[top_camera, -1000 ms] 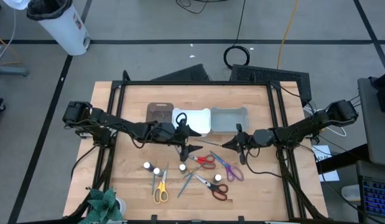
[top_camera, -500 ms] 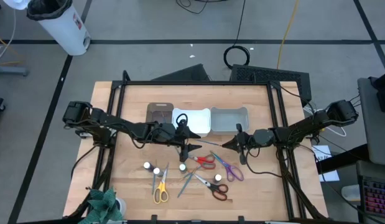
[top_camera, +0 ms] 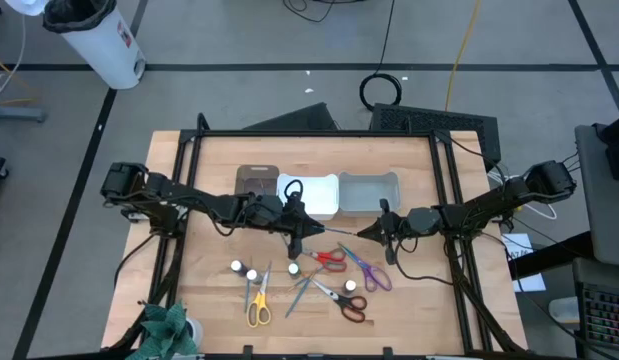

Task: Pick & Place Paint Supplies
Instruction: Put the blue paint brush into the black bin

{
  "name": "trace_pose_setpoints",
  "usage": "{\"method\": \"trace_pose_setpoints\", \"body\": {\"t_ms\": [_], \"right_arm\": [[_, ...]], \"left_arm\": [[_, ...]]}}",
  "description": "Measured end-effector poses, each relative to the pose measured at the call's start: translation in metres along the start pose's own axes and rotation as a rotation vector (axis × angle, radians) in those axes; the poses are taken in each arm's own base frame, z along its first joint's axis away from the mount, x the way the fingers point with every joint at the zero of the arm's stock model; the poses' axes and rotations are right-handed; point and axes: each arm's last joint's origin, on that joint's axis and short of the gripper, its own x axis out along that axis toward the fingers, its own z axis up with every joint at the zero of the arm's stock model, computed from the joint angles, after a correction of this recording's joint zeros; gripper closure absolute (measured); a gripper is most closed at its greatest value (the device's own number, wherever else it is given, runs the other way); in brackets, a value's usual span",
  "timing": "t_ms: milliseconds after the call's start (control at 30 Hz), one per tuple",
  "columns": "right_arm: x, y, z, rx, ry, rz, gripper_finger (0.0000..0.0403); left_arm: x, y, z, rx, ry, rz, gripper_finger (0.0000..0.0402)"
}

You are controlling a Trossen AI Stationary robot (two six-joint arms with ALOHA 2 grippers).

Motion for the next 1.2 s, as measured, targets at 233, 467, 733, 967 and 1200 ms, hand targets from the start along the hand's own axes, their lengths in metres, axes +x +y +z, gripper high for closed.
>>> {"method": "trace_pose_setpoints", "body": {"t_ms": [233, 467, 733, 967, 1200], "right_arm": [[0.0, 0.0, 0.0, -0.021, -0.005, 0.003, 0.0403], [0.0, 0.0, 0.001, 0.007, -0.016, -0.001, 0.0401], [-0.007, -0.001, 0.011, 0.037, -0.081, -0.02, 0.0309], [-0.031, -0.003, 0.019, 0.04, -0.06, -0.021, 0.0206], [-0.053, -0.006, 0.02, 0.098, -0.031, -0.023, 0.0173]], "left_arm": [[0.0, 0.001, 0.0, 0.001, 0.002, 0.004, 0.0389], [0.0, 0.001, 0.0, 0.007, 0.001, 0.005, 0.0393], [-0.001, 0.0, 0.0, 0.017, 0.005, 0.018, 0.0393], [-0.02, -0.005, 0.012, 0.044, -0.013, 0.09, 0.0393], [-0.05, -0.02, 0.019, 0.092, -0.017, 0.278, 0.0393]]}}
